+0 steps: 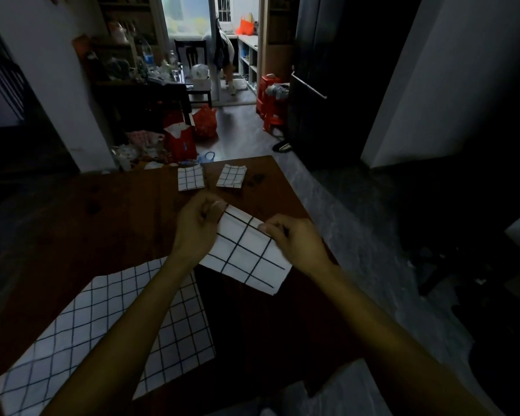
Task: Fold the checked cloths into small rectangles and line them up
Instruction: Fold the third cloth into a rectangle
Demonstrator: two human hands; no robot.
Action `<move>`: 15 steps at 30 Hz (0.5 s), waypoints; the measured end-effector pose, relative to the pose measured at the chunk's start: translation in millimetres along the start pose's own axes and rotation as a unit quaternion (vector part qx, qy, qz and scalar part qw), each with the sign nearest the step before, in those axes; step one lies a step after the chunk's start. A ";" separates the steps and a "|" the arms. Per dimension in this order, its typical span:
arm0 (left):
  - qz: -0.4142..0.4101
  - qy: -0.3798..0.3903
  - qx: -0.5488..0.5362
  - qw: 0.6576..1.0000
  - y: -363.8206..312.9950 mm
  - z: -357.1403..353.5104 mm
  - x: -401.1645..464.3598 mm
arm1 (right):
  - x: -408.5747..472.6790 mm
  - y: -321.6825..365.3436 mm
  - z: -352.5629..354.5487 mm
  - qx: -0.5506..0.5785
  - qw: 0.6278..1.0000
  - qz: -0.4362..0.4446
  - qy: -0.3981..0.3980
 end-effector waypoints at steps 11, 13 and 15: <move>-0.005 -0.074 0.044 0.996 4.3 10.6 7.7 | -34.2 -42.2 11.3 -0.039 0.995 -0.084 0.048; -0.046 -0.030 0.084 0.995 0.5 16.3 12.8 | -39.8 -50.2 16.0 -0.033 0.990 -0.125 0.049; -0.070 0.043 0.100 0.992 -4.2 7.2 11.6 | -35.7 -43.3 15.6 0.004 0.990 -0.136 0.038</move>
Point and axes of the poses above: each hand's wrist, its own x-axis towards the middle knuckle, its own z-axis out of the back of the hand, y = z × x, the point moved 2 cm from there along x, towards the middle knuckle, and after that the axes turned 4 degrees about y, right-handed, at the moved point
